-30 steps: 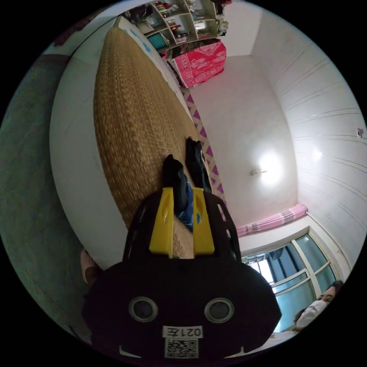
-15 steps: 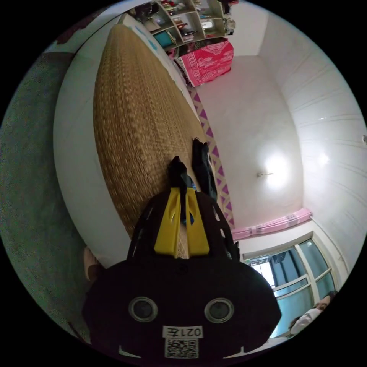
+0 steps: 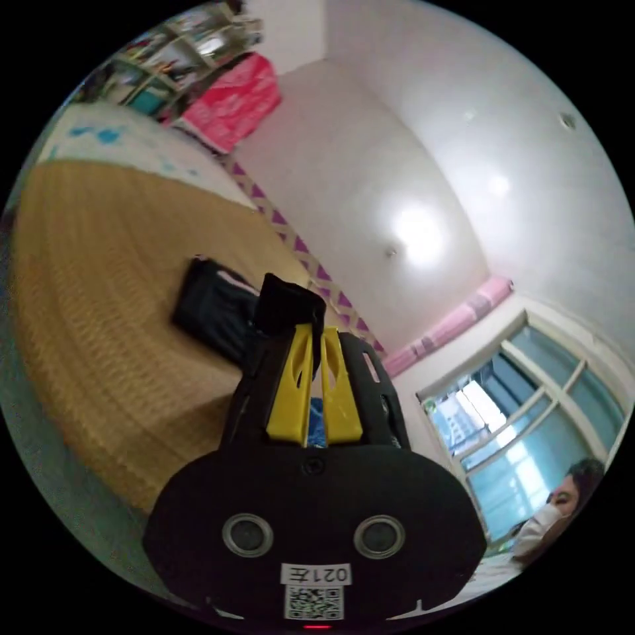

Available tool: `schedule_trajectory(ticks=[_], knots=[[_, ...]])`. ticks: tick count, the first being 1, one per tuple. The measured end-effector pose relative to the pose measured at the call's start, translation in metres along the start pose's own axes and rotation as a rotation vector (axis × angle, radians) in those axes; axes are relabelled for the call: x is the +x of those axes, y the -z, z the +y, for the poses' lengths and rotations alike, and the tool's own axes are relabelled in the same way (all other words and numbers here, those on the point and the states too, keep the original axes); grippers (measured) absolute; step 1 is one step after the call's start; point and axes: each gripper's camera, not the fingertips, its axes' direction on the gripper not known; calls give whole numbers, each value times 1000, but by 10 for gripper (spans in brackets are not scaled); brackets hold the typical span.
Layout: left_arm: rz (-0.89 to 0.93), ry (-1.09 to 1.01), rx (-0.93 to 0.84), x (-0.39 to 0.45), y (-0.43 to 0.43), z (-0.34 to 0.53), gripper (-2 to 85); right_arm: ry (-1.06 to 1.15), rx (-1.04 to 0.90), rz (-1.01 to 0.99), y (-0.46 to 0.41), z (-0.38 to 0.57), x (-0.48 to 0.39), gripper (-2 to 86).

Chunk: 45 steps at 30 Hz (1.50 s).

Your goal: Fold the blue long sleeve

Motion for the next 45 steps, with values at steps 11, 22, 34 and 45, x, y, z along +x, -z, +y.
schedule_trajectory(ticks=[11,22,34,45], knots=[[165,-605,-460,344,-313,230,-10,70,39,-54,62,2,0,-6],[197,-757,-725,412,-487,464,-9,21,109,-44,115,11,26,-6],[175,-806,-934,429,-611,657,-8,39,96,-62,112,-3,25,-6],[476,-758,-985,408,-627,680,106,50,210,53,128,-16,18,42]])
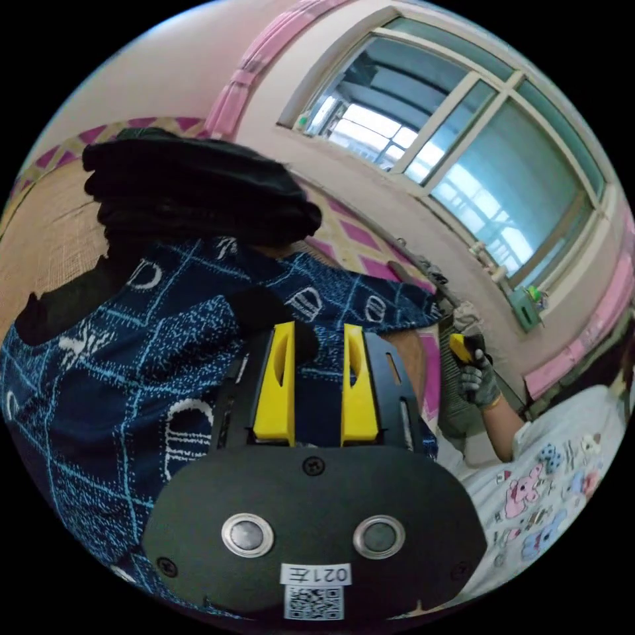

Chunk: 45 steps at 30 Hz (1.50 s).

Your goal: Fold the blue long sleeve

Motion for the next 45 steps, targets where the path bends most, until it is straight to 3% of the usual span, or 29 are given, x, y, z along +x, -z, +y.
schedule_trajectory(ticks=[3,6,9,17,25,29,34,39,45], knots=[[120,-50,64,-1,21,10,101,-18,165,130,34,-8,-4,74],[73,-58,74,1,42,25,79,-14,321,333,64,-16,-12,88],[92,-56,78,1,60,47,65,7,356,451,66,-33,-16,101],[87,30,99,-8,115,110,45,-165,397,479,30,-51,0,115],[82,114,140,-32,168,160,-4,-132,479,563,-6,-48,-5,26],[73,156,167,-46,198,187,-9,12,506,589,-38,-43,-52,11],[73,195,234,-56,245,224,-10,453,309,478,-164,-54,-192,7],[26,236,243,-58,290,265,-9,886,-86,334,-406,9,-340,7],[-152,259,175,-43,336,313,-9,1026,-441,237,-661,156,-358,8]])
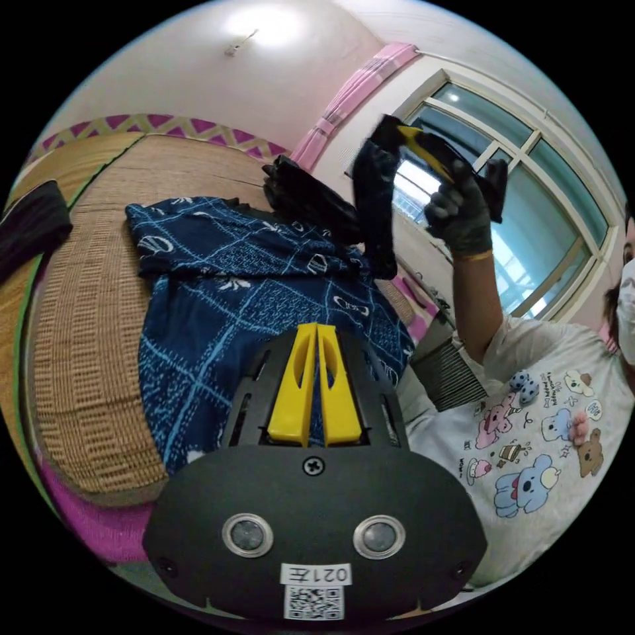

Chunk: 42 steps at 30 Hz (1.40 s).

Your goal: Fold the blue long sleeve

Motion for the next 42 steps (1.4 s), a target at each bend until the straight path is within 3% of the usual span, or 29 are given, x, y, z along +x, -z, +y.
schedule_trajectory(ticks=[6,10,12,14,16,21,26,30,33,37,41,42], knots=[[6,50,23,-17,49,33,-9,-18,-242,-86,-218,31,-74,16],[-3,90,38,-33,78,53,-9,-33,-418,-210,-290,52,-91,42],[0,108,42,-40,88,60,-9,-32,-506,-369,-302,60,-93,107],[-4,122,49,-47,101,67,-9,-35,-506,-433,-285,64,-84,114],[-2,130,53,-53,110,71,-9,-6,-484,-376,-255,68,-69,106],[-40,120,70,-63,130,62,-8,146,-565,61,-168,103,-5,89],[-209,-32,59,-63,137,-2,15,93,-596,241,-100,149,53,74],[-350,-69,14,-77,126,-50,8,40,-613,169,-81,187,83,41],[-469,95,-202,-118,103,-69,-6,-41,-592,141,-71,208,103,15],[-291,237,-157,-155,128,-57,-9,-145,-614,136,-52,216,122,-2],[-240,247,-95,-167,145,-42,-9,-113,-454,113,-21,212,117,-5],[-237,252,-93,-168,147,-41,-9,-150,-511,133,-29,219,125,-5]])
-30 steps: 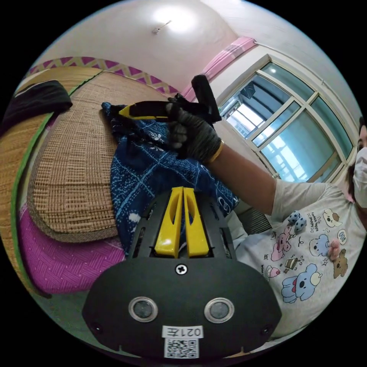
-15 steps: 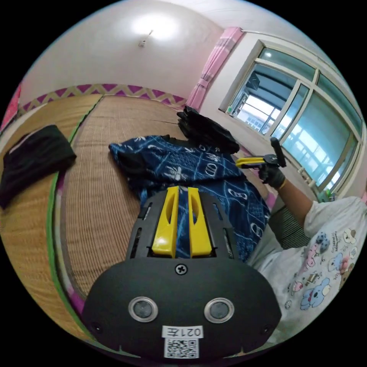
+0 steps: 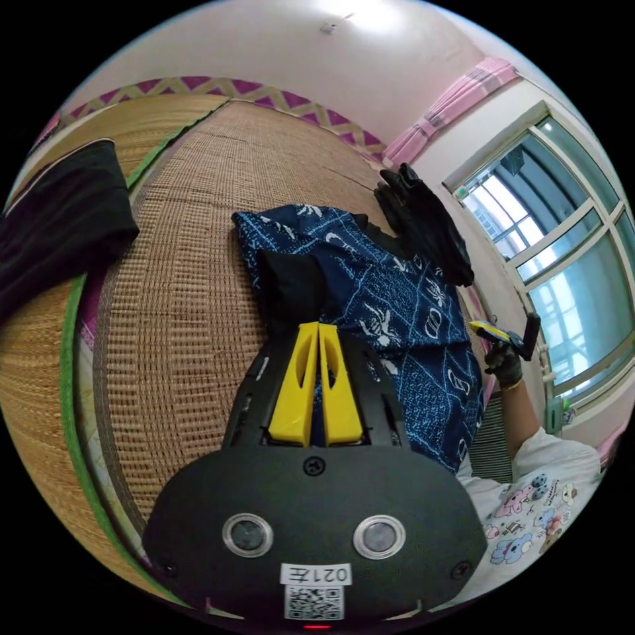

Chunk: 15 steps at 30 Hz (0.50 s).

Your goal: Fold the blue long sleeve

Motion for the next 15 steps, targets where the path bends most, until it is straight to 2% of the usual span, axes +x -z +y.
schedule_trajectory(ticks=[1,4,7,11,15], knots=[[14,8,1,-4,4,2,-9,-12,-75,24,-11,0,4,-5],[5,-46,78,-4,33,15,-8,-40,-105,38,1,14,22,-4],[31,-152,220,9,84,56,-2,-23,59,8,53,51,22,-2],[91,-136,232,8,129,143,48,7,104,-289,102,132,27,6],[75,-75,269,0,153,229,62,50,26,-599,113,229,29,21]])
